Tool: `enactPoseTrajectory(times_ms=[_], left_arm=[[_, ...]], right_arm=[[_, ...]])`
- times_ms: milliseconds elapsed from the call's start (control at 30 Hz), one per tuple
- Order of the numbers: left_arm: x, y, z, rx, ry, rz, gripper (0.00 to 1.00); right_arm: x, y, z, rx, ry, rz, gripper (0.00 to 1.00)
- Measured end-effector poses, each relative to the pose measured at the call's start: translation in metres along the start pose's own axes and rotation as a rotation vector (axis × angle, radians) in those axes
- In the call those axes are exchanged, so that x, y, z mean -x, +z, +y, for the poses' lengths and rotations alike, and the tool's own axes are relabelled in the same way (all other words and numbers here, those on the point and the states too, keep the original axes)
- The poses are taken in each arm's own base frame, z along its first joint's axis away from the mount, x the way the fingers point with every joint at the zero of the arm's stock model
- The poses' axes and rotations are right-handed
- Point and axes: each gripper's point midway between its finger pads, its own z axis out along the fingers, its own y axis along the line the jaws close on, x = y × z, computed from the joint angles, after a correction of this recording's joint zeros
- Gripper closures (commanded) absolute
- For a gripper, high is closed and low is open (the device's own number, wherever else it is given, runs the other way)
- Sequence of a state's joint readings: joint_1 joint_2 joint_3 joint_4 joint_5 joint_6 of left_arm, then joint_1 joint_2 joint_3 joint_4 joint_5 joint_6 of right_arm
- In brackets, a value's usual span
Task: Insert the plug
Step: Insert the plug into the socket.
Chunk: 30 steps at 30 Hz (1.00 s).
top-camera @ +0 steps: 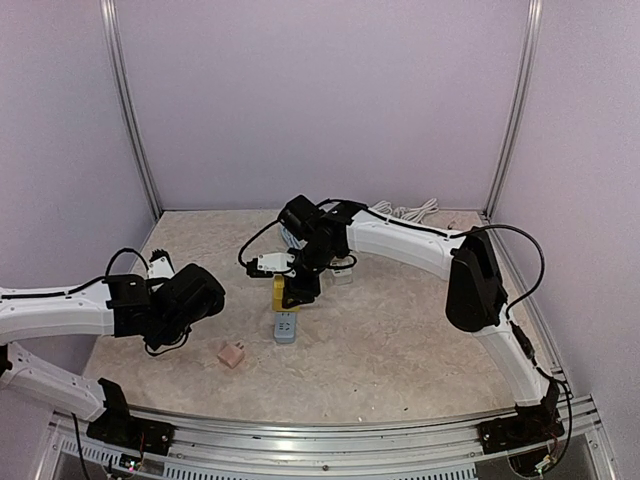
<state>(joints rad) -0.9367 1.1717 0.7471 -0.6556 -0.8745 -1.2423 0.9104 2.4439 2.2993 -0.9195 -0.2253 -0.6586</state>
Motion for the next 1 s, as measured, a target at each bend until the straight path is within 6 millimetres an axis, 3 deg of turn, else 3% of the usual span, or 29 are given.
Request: enactPoseTrajectory(times_ms=[433, 1000], left_arm=[[-0.002, -0.003, 0.005, 0.008, -0.025, -0.007, 0.01], [-0.003, -0.003, 0.009, 0.014, -0.039, -0.011, 0.01]], right_arm=[[-0.009, -0.002, -0.016, -0.020, 0.100, -0.010, 1.00], [-0.013, 0.001, -0.016, -0.001, 0.050, -0.008, 1.00]])
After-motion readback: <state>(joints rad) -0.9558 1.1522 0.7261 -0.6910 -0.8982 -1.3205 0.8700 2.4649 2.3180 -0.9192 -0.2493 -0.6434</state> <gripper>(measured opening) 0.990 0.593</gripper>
